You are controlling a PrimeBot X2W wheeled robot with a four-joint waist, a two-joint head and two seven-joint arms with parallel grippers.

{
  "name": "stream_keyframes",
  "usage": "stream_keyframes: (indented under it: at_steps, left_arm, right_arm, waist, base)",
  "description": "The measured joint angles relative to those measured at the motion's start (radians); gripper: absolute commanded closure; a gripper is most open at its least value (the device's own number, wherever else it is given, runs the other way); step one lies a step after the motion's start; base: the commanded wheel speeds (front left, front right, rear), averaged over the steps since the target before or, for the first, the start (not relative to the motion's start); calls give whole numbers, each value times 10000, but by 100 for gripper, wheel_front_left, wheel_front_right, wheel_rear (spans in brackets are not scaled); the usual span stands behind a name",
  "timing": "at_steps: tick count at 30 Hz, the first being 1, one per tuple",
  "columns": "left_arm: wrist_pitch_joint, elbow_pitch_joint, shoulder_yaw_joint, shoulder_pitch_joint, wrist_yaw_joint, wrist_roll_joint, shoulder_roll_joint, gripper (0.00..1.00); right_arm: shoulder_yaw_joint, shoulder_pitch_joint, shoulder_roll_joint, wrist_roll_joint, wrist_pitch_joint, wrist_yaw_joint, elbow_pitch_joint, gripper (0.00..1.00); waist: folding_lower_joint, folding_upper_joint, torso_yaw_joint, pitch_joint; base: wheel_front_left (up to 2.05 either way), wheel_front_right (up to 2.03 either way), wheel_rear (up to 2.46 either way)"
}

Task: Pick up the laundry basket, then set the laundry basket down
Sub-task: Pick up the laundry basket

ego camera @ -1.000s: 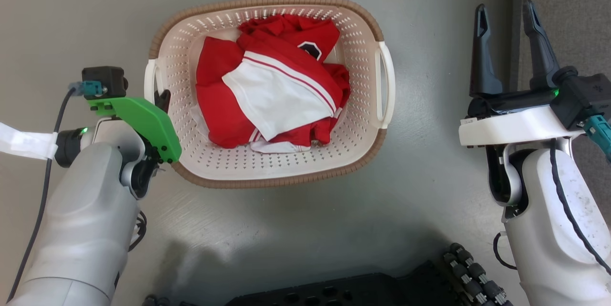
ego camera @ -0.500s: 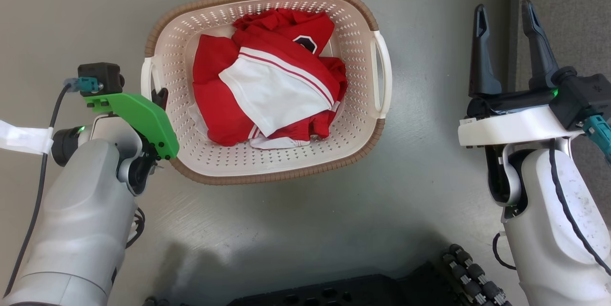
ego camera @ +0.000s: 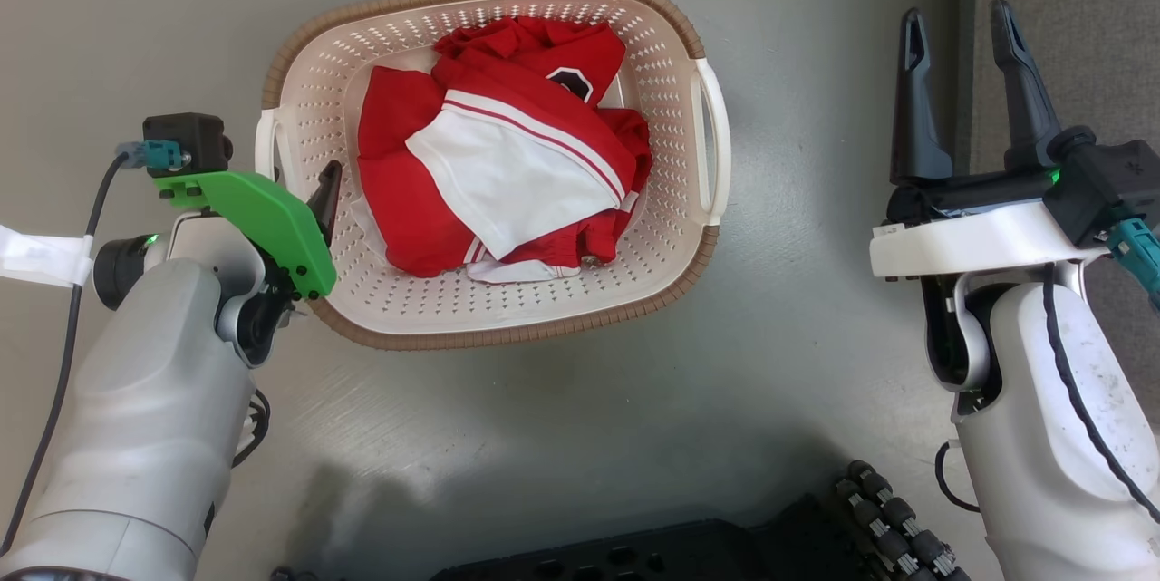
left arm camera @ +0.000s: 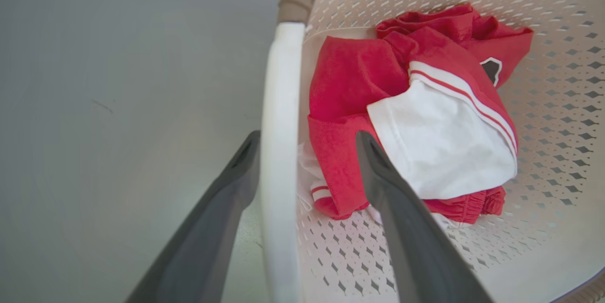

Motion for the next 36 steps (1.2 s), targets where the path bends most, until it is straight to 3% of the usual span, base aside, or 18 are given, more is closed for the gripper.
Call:
stream_keyframes:
  at_steps: [10,17,24,32,36]
  left_arm:
    - [-543,-113,-303,-25,-2,-125,17,0]
    - [-1852,-194,-608,-28,-4,395,384,0]
    - [-3116,-383,-663,20,-4,780,330,0]
    - [-3170,-986,-642,348,10,1160,316,0]
    - [-3162,-1559,-608,626,221,1549,359,0]
  right_arm:
    - [-140,0,6,0,0,-2,31,0]
    - [-213,-1,8,-54,0,6,184,0]
    - [-345,-4,-23,-132,0,46,443,0]
    - [-430,0,-63,-186,0,107,826,0]
    - [-533,26,-81,-184,0,111,991,0]
  waist:
    - [0,0,60,-104]
    - [0,0,216,-458]
    - [0,0,409,-999]
    - [-1,0,615,-1858]
    - [-1,0,707,-2365]
  base:
    - [0,0,0]
    - [0,0,0]
    - [0,0,0]
    - [0,0,0]
    - [0,0,0]
